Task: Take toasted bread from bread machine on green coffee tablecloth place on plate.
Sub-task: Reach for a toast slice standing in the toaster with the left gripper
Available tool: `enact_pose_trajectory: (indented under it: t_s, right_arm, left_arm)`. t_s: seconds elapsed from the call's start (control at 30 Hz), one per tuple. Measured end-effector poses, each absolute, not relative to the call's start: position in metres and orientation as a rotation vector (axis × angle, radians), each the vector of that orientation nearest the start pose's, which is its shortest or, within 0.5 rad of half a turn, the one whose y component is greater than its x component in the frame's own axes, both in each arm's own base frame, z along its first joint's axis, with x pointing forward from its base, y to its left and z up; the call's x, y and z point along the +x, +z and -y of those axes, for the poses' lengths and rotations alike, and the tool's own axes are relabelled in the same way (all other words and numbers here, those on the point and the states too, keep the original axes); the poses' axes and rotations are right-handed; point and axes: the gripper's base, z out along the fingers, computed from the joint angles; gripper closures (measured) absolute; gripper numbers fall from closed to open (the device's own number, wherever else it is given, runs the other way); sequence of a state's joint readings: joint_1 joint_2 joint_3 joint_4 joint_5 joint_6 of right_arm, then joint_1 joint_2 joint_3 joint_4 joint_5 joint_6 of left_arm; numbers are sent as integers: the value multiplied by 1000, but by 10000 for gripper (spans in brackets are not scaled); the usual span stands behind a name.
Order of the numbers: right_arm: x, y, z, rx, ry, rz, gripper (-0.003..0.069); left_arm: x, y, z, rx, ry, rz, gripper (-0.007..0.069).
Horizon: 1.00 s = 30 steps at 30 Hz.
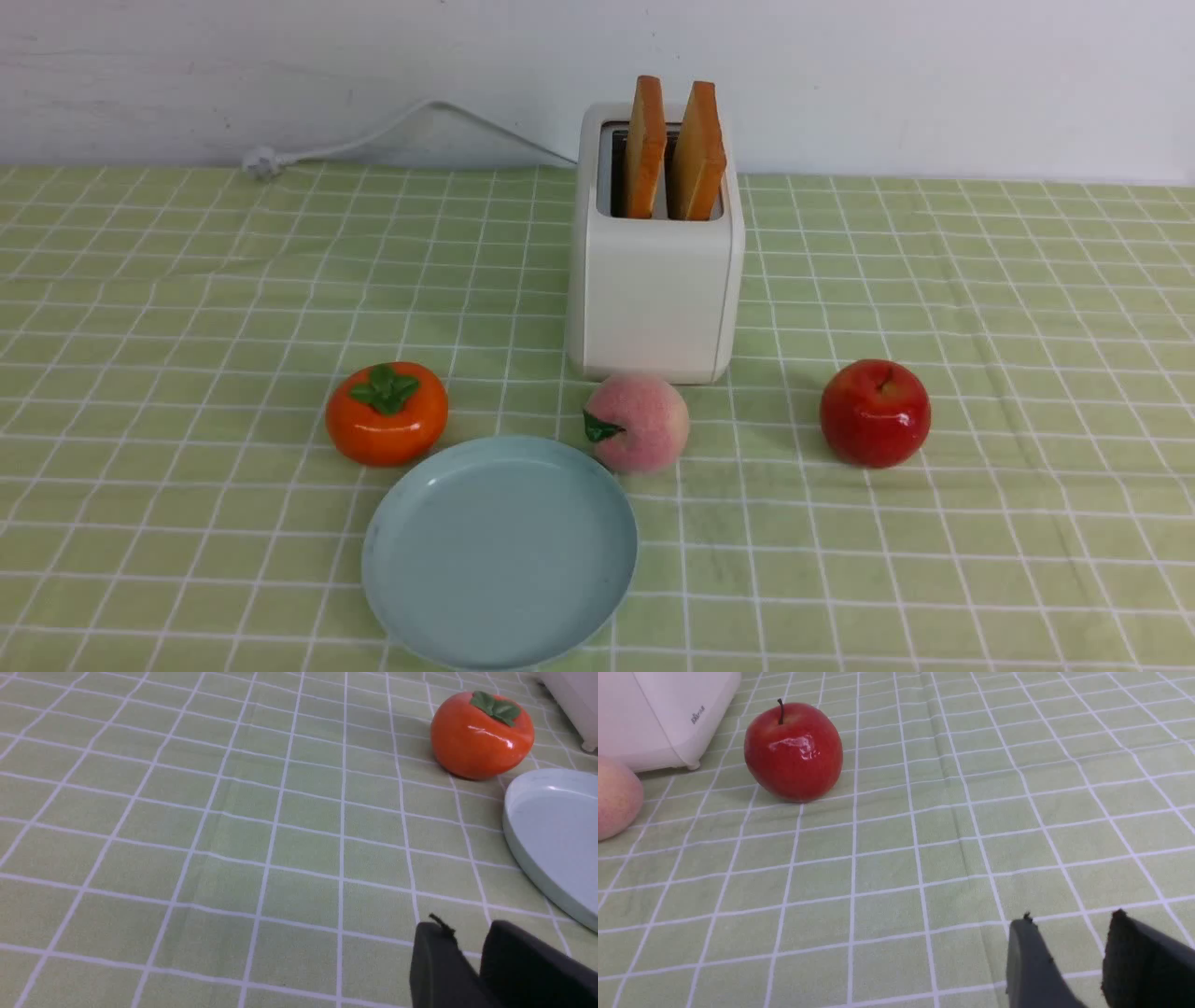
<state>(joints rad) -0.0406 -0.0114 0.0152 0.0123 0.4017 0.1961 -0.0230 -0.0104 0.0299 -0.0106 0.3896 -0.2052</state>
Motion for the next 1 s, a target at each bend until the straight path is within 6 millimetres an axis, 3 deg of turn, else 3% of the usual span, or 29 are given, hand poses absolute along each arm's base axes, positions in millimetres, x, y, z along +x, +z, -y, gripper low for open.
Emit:
enact_pose_trajectory:
  t_s: [1.0]
  right_arm:
    - [52, 173, 2, 231, 119, -1877, 419]
  left_arm:
    - [53, 172, 1, -169, -159, -1849, 459]
